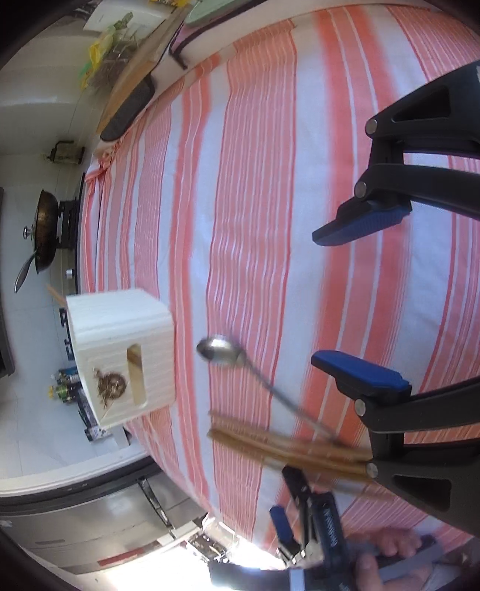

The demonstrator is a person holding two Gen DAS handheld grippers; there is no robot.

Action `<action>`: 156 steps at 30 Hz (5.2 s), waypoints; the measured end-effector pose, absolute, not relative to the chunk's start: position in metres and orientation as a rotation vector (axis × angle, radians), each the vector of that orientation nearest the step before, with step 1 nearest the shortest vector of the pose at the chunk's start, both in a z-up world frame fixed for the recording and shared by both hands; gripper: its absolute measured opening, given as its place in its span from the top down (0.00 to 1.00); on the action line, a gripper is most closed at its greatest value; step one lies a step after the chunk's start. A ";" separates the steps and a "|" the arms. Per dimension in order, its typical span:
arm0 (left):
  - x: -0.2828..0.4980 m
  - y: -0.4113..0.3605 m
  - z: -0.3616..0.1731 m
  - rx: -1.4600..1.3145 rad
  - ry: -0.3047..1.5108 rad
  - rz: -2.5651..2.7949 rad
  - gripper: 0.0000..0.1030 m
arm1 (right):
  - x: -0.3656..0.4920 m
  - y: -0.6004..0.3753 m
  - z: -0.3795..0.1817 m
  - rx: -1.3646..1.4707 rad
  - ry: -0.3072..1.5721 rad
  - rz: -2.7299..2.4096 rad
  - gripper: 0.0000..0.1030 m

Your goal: Organize utensils

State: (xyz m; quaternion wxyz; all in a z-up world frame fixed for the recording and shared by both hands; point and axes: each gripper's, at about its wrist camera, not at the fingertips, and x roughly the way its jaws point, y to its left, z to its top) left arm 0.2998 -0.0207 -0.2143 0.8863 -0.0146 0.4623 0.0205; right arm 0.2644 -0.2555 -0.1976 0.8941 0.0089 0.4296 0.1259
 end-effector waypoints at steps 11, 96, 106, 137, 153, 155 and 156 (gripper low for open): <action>0.297 -0.018 -0.214 -0.038 0.954 0.041 0.03 | 0.305 -0.182 -0.219 -0.149 0.943 0.253 0.42; 0.306 -0.003 -0.216 -0.044 0.967 0.093 0.00 | 0.319 -0.240 -0.229 -0.154 0.923 0.283 0.00; 0.306 -0.003 -0.216 -0.045 0.967 0.092 0.00 | 0.319 -0.240 -0.229 -0.154 0.923 0.283 0.00; 0.308 -0.006 -0.217 -0.049 0.968 0.087 0.00 | 0.319 -0.240 -0.229 -0.153 0.922 0.283 0.00; 0.311 -0.004 -0.216 -0.007 0.996 0.003 0.00 | 0.320 -0.238 -0.228 -0.156 0.923 0.283 0.00; 0.315 -0.003 -0.215 0.007 1.011 -0.020 0.00 | 0.322 -0.239 -0.228 -0.157 0.925 0.284 0.00; 0.318 -0.002 -0.215 0.015 1.022 -0.030 0.00 | 0.324 -0.238 -0.228 -0.167 0.932 0.294 0.00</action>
